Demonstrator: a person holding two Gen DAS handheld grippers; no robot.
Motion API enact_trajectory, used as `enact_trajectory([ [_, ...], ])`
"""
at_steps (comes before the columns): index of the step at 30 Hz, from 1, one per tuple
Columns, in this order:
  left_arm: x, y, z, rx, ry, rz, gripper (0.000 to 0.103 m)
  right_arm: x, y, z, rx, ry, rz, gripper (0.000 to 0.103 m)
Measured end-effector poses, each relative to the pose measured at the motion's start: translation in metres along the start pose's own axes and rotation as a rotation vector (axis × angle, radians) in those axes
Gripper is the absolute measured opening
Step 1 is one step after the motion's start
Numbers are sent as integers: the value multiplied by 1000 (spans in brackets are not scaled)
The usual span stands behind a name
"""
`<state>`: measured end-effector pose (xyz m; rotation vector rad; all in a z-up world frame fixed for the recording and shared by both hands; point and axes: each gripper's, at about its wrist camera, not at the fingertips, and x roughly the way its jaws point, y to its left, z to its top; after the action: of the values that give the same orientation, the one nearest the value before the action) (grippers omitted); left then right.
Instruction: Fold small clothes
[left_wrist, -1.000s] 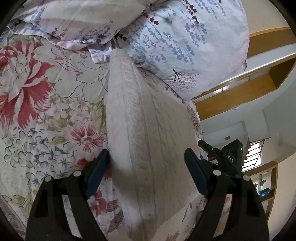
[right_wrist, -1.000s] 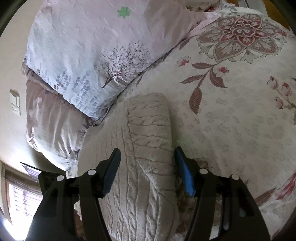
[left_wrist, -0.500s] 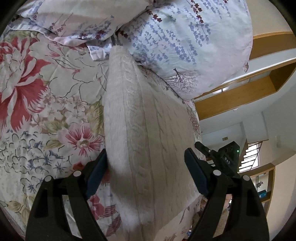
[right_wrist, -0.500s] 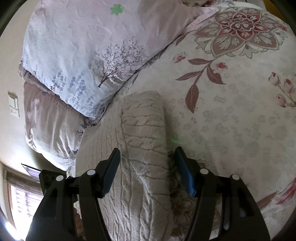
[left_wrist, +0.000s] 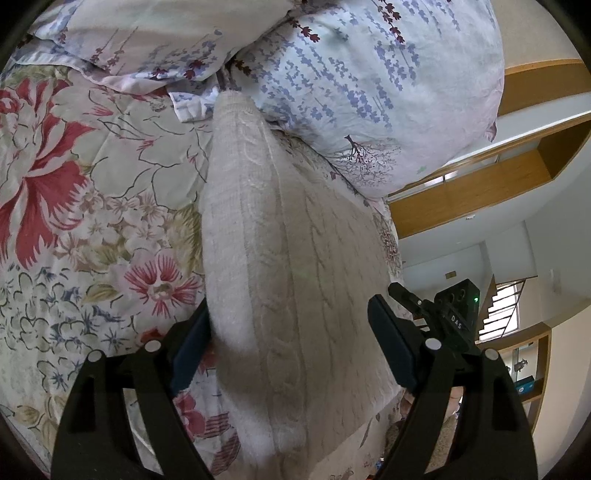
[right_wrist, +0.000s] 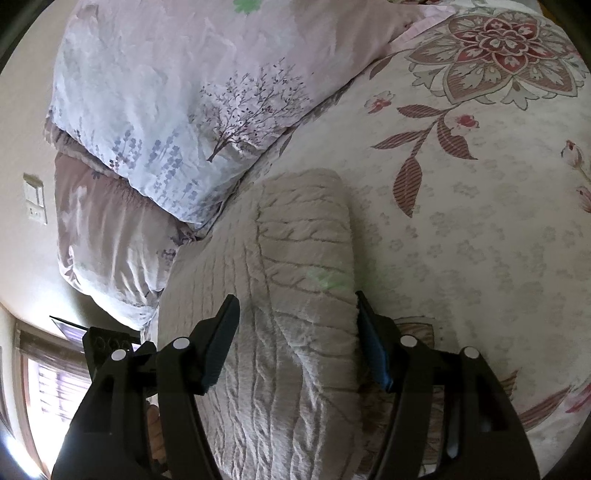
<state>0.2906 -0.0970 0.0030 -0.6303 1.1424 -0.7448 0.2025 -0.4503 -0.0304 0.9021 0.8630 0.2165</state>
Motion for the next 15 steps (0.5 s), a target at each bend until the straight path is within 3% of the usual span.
enact_trajectory([
  [15, 2, -1, 1, 6, -1, 1, 82, 2, 2, -2, -19, 6, 2, 64],
])
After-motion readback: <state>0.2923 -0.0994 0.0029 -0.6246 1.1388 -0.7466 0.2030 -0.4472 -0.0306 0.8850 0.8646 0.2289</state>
